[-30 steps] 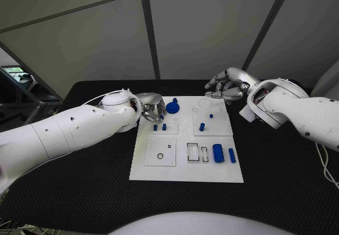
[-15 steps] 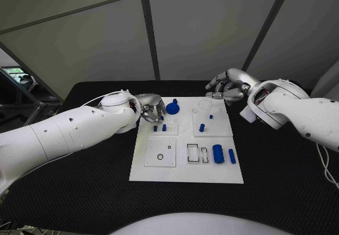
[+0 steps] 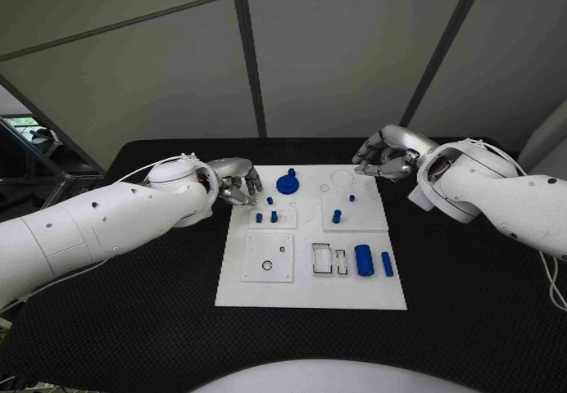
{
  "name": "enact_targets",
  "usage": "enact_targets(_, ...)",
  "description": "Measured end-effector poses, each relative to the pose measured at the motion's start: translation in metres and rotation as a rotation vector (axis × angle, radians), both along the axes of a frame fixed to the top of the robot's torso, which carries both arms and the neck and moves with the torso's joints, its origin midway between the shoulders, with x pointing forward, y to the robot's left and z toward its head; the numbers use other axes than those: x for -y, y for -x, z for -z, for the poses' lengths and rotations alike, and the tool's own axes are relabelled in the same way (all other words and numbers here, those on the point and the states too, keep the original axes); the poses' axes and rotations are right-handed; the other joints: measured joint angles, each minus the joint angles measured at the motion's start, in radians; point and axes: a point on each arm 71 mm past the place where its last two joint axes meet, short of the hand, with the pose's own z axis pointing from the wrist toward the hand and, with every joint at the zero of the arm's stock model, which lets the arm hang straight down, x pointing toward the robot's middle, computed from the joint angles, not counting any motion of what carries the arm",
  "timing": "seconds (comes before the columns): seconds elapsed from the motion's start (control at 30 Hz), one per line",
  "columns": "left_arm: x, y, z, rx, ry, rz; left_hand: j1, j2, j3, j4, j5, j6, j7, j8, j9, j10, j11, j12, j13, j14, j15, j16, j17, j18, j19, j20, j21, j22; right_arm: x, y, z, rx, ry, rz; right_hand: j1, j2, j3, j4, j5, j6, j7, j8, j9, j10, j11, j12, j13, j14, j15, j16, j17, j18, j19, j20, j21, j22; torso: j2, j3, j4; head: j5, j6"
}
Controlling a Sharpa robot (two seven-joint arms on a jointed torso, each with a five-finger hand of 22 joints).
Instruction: Assemble the parts on the task board
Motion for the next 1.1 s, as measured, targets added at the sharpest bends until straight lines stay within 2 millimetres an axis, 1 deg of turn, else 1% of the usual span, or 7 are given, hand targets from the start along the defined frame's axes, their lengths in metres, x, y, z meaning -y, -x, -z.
enact_targets(0.33,-0.042,0.004,-0.015,-0.022,0.422,-0.146,-0.003,0.029,0.021,0.007,0.0,0.066,0.024,0.021,-0.004,0.025,0.014,0.009,0.0,-0.233,0.012,-0.283,-0.434,0.006,-0.233,0.008,-0.459,-0.264,0.0,0.005,0.02,0.072,0.192,-0.026,-0.001,-0.022,0.034,-0.001,-0.039,0.015,-0.007,-0.049,-0.001,0.025,0.003,-0.104,-0.098,0.0,0.0,0.017,0.017,0.0,0.01,0.003,0.022,0.027,0.001,0.0003,0.0004,-0.042,0.023)
enact_targets(0.37,-0.043,0.005,-0.017,-0.029,0.495,-0.158,-0.003,0.029,0.021,0.007,0.0,0.069,0.027,0.022,-0.004,0.025,0.014,0.014,-0.001,-0.247,0.013,-0.298,-0.446,0.074,-0.246,0.009,-0.477,-0.275,-0.001,0.006,0.023,0.077,0.211,-0.029,-0.005,-0.025,0.035,0.0,-0.043,0.015,-0.007,-0.053,-0.001,0.025,0.003,-0.109,-0.104,-0.002,0.002,0.017,0.017,0.0,0.01,0.003,0.022,0.027,0.002,0.0003,0.0004,-0.047,0.025)
enact_targets(0.4,-0.043,0.006,-0.019,-0.035,0.549,-0.166,-0.003,0.029,0.021,0.007,0.0,0.069,0.027,0.021,-0.004,0.025,0.014,0.015,-0.001,-0.257,0.014,-0.311,-0.456,0.088,-0.255,0.01,-0.49,-0.284,-0.002,0.007,0.026,0.079,0.224,-0.032,-0.004,-0.025,0.035,0.0,-0.043,0.015,-0.007,-0.058,-0.002,0.025,0.003,-0.115,-0.109,-0.004,0.004,0.017,0.017,0.0,0.01,0.003,0.022,0.027,0.002,0.0001,0.0004,-0.053,0.027)
enact_targets(0.6,-0.044,0.017,-0.028,-0.089,0.881,-0.217,0.004,0.036,0.021,0.007,0.0,0.072,0.03,0.021,-0.004,0.022,0.018,0.031,-0.001,-0.278,0.013,-0.348,-0.488,0.086,-0.27,0.011,-0.53,-0.313,-0.008,0.013,0.047,0.08,0.303,-0.057,-0.01,-0.041,0.045,-0.004,-0.043,0.009,-0.001,-0.081,-0.002,0.015,0.013,-0.147,-0.142,-0.004,0.011,0.022,0.019,0.0,0.014,0.007,0.022,0.032,0.004,-0.0002,0.0004,-0.072,0.032)
enact_targets(0.63,-0.044,0.019,-0.028,-0.096,0.92,-0.223,0.009,0.041,0.021,0.007,0.0,0.076,0.026,0.025,-0.004,0.022,0.018,0.034,-0.001,-0.284,0.014,-0.353,-0.49,0.025,-0.273,0.009,-0.533,-0.316,-0.009,0.014,0.05,0.082,0.311,-0.061,-0.01,-0.041,0.045,-0.004,-0.043,0.009,-0.001,-0.082,-0.002,0.015,0.013,-0.15,-0.146,-0.004,0.011,0.023,0.02,0.0,0.014,0.007,0.022,0.033,0.004,-0.0001,0.0004,-0.074,0.033)
enact_targets(0.87,-0.046,0.024,-0.03,-0.127,1.108,-0.271,0.009,0.041,0.021,0.001,0.0,0.076,0.026,0.026,-0.004,0.026,0.014,0.04,0.001,-0.284,0.014,-0.357,-0.497,0.073,-0.272,0.009,-0.536,-0.32,-0.016,0.017,0.056,0.098,0.344,-0.077,-0.014,-0.045,0.051,-0.01,-0.043,0.008,0.005,-0.091,-0.002,0.012,0.016,-0.16,-0.16,-0.004,0.011,0.029,0.025,0.0,0.014,0.007,0.027,0.039,0.004,0.0004,0.0,-0.078,0.032)
enact_targets(1.1,-0.05,0.024,-0.031,-0.132,1.202,-0.312,0.013,0.045,0.021,0.001,0.0,0.076,0.026,0.026,-0.005,0.026,0.014,0.047,0.001,-0.284,0.014,-0.36,-0.501,0.073,-0.272,0.009,-0.54,-0.322,-0.022,0.018,0.057,0.114,0.359,-0.092,-0.01,-0.049,0.06,-0.016,-0.043,0.012,0.009,-0.096,-0.002,0.012,0.016,-0.166,-0.17,0.0,0.015,0.029,0.028,0.0,0.018,0.011,0.033,0.042,0.004,0.0003,-0.0012,-0.068,0.027)
